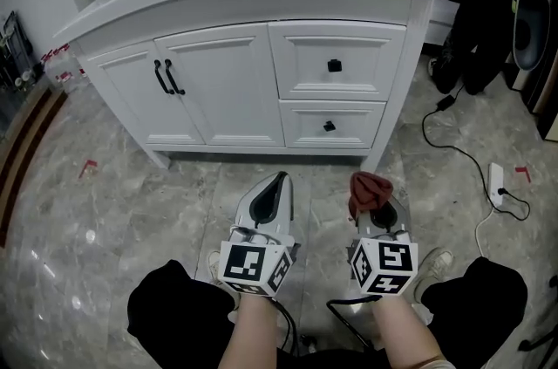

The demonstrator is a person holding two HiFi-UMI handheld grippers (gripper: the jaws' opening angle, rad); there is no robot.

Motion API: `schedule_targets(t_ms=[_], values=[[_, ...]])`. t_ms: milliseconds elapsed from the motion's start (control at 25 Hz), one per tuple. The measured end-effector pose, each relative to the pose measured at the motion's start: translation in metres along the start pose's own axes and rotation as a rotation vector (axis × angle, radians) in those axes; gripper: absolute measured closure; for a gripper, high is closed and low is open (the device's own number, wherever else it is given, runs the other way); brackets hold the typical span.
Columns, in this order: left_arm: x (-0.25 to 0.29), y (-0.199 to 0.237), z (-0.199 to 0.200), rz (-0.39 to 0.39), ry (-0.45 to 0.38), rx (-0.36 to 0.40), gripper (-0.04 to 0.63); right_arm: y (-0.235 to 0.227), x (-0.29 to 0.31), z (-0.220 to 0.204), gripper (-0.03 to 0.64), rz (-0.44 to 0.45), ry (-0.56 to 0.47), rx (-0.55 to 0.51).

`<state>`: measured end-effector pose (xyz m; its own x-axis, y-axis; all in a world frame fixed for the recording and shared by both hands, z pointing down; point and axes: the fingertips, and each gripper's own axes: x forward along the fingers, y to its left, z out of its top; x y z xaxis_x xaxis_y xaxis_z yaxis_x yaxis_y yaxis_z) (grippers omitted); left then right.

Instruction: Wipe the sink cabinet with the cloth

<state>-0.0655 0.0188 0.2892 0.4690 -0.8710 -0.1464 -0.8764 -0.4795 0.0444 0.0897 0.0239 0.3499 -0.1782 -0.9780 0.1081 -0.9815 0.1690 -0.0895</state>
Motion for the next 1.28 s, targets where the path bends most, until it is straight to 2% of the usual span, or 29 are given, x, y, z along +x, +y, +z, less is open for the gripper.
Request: schedule_targets(t_ms=[120, 280, 440, 680, 840, 1040, 1280], values=[[0.014, 0.007, -0.012, -0.017, 0.046, 0.046, 0.595, -0.004, 0.018, 0.004, 0.538, -0.020, -0.028, -0.017], [0.040, 0.007, -0.013, -0.062, 0.044, 0.057, 0.595, -0.004, 0.050, 0.011, 0.538, -0.011, -0.045, 0.023], [0.058, 0.021, -0.013, -0.049, 0.064, 0.105, 0.595, 0.000, 0.088, 0.029, 0.538, 0.015, -0.075, 0.066], [0.088, 0.047, -0.006, -0.031, 0.029, 0.050, 0.595, 0.013, 0.132, 0.061, 0.538, 0.068, -0.122, 0.060], [0.109, 0.061, 0.003, -0.022, 0.008, 0.059, 0.595, 0.021, 0.154, 0.078, 0.538, 0.113, -0.129, 0.039], [0.133, 0.072, 0.001, -0.060, 0.027, 0.102, 0.595, 0.035, 0.183, 0.106, 0.538, 0.168, -0.152, 0.024], [0.156, 0.100, 0.009, -0.063, 0.003, 0.102, 0.595, 0.065, 0.216, 0.137, 0.538, 0.225, -0.187, -0.004]])
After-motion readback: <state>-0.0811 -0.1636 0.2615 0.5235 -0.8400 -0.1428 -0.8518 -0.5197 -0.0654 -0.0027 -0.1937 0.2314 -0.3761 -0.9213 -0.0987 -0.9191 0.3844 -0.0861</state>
